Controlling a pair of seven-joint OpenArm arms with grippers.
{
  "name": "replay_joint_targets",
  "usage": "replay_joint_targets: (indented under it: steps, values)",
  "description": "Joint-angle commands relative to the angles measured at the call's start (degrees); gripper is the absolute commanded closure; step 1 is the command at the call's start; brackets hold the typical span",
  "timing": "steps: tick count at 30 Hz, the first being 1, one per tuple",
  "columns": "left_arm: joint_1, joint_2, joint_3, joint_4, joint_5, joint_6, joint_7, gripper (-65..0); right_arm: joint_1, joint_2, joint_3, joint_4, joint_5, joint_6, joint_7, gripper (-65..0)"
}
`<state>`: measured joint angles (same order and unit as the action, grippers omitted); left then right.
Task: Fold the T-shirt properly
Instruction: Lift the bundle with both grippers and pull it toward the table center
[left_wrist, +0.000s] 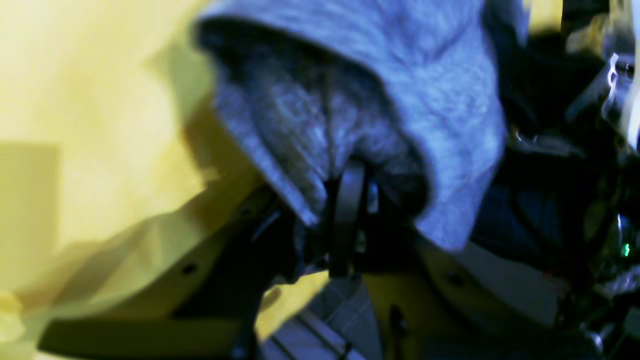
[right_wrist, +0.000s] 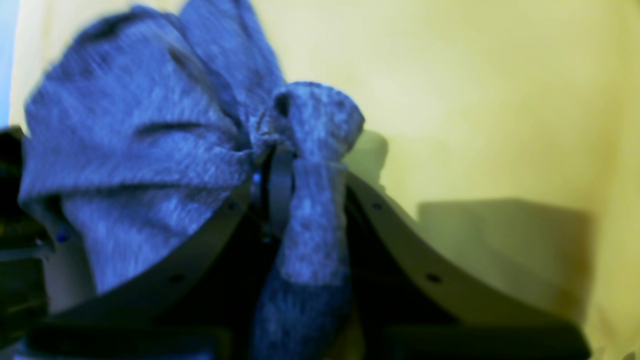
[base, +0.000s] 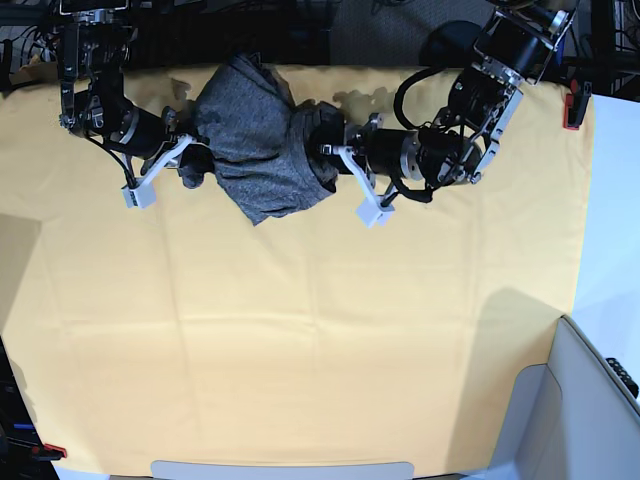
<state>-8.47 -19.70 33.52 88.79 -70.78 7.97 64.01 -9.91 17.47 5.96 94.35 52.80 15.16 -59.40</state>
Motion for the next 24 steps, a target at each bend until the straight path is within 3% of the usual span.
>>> replay_joint_targets:
  steps: [1, 6, 11, 18, 24]
  values:
    - [-2.4, -0.3, -0.3, -0.8, -1.3, 0.9, 0.0, -0.3, -0.3, -0.2, 1.2, 0.8, -0.4, 0.0, -0.1, -1.1]
    - [-7.6, -0.1, -0.3, -5.4, -1.3, 0.8, -0.1, -0.3, -3.7, -2.9, 5.2, 3.6, -0.5, 0.0, -0.1, -1.1]
    - [-12.6, 2.3, 0.4, -9.4, -1.3, 0.8, 0.7, -0.4, -5.0, -5.7, 6.7, 5.3, -0.5, 0.0, -0.1, -1.1]
    - [-17.4, 3.7, 9.4, -11.8, -1.3, 0.8, -2.2, -0.4, -5.5, -12.1, 6.7, 5.2, -0.5, 0.0, -0.1, -1.1]
    - [-20.6, 5.3, 13.1, -16.1, -1.3, 0.8, -4.9, -0.4, -5.3, -15.3, 6.7, 5.1, -0.6, 0.0, -0.1, -1.1]
